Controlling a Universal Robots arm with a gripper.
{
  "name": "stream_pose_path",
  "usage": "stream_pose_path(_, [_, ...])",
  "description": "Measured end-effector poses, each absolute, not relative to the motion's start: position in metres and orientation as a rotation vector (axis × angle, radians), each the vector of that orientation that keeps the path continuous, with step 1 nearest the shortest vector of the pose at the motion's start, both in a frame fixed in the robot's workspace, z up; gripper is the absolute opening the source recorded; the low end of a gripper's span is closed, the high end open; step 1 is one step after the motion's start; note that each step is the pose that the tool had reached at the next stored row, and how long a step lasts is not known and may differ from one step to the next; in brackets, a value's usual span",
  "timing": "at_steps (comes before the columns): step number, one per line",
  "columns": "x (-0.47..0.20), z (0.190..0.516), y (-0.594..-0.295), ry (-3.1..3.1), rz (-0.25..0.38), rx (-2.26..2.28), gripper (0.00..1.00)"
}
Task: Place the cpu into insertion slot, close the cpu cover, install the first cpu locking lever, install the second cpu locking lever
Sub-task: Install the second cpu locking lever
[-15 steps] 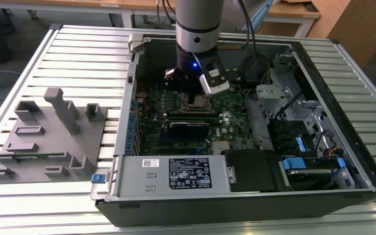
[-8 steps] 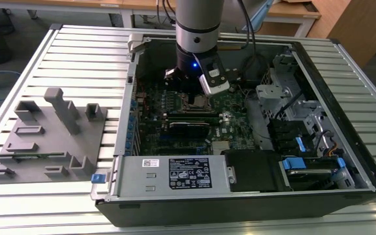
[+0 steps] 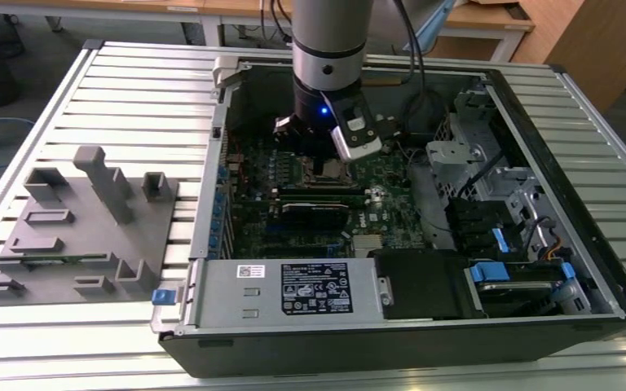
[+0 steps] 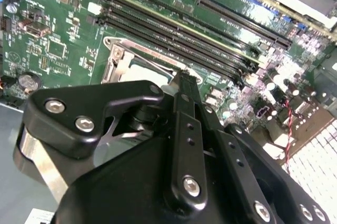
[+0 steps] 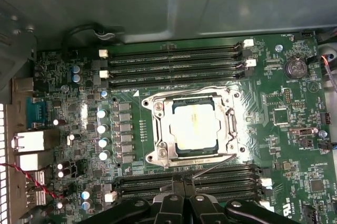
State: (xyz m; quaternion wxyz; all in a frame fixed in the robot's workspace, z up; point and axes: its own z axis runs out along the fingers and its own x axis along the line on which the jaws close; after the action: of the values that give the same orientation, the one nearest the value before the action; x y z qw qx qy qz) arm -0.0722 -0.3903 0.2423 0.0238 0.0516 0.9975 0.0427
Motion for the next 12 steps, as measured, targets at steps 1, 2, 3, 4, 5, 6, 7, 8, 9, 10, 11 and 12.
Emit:
stream_pose_path(1, [-0.073,0.241,-0.390,3.087,0.132,0.160,0.11])
stream_pose_path(2, [-0.073,0.240,-0.390,3.087,0.132,0.160,0.11])
stream_pose_path(3, [-0.073,0.239,-0.390,3.087,0.132,0.160,0.11])
stream_pose_path(4, [-0.074,0.238,-0.390,3.087,0.132,0.160,0.11])
stream_pose_path(5, [-0.074,0.237,-0.390,3.087,0.132,0.160,0.11])
stream_pose_path(6, [-0.075,0.236,-0.390,3.087,0.132,0.160,0.11])
stream_pose_path(7, [-0.076,0.235,-0.390,3.087,0.132,0.160,0.11])
stream_pose_path(8, [-0.077,0.234,-0.390,3.087,0.132,0.160,0.11])
stream_pose_path(9, [-0.079,0.233,-0.390,3.087,0.132,0.159,0.11])
stream_pose_path(10, [-0.080,0.231,-0.390,3.087,0.132,0.159,0.11])
stream_pose_path(11, [-0.082,0.230,-0.390,3.087,0.132,0.160,0.11])
stream_pose_path(12, [-0.083,0.229,-0.390,3.087,0.131,0.160,0.11])
